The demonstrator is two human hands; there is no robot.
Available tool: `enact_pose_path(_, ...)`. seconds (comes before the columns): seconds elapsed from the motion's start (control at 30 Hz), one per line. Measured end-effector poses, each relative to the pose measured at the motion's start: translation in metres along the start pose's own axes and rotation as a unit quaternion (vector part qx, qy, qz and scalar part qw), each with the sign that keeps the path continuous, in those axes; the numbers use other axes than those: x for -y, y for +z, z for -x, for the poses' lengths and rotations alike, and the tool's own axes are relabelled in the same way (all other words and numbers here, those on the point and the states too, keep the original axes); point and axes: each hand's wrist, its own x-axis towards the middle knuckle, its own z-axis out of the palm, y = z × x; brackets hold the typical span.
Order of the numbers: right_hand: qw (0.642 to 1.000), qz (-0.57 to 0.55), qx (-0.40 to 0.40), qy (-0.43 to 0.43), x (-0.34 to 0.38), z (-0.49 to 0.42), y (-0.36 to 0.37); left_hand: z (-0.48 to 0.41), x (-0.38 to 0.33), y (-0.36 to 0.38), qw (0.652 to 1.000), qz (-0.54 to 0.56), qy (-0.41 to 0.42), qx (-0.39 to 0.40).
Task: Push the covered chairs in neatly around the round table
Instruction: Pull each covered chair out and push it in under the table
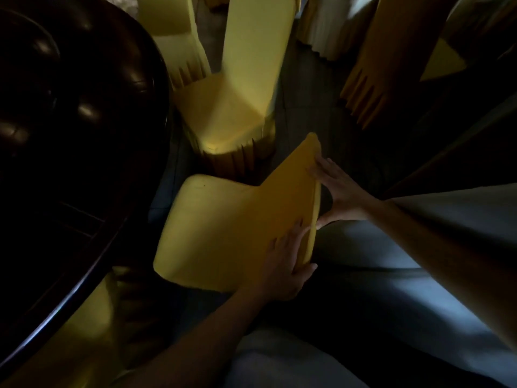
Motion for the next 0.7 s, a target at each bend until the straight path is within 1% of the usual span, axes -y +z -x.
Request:
enact_pose_path(0.17,0.999,-0.039,-0.016,-0.013,0.01,-0.002,0.011,0.01,0.011,-0.009,0.999,-0.031,0.034,0.016)
enact_pose_path(0.3,0.997,-0.074,-0.023,-0.029,0.03,-0.004,0.026,0.028,0.028,-0.022,0.999,-0.027,0.04,0.005)
enact_pose_path(0.47,0.996,-0.084,-0.011,-0.025,0.058,-0.024,0.036,0.05,0.046,-0.041,0.999,-0.007,-0.006,-0.031)
enact_pose_path(0.7,0.995,-0.073,-0.017,-0.059,0.103,-0.066,0.046,0.071,0.066,-0.082,0.994,0.038,-0.073,-0.067)
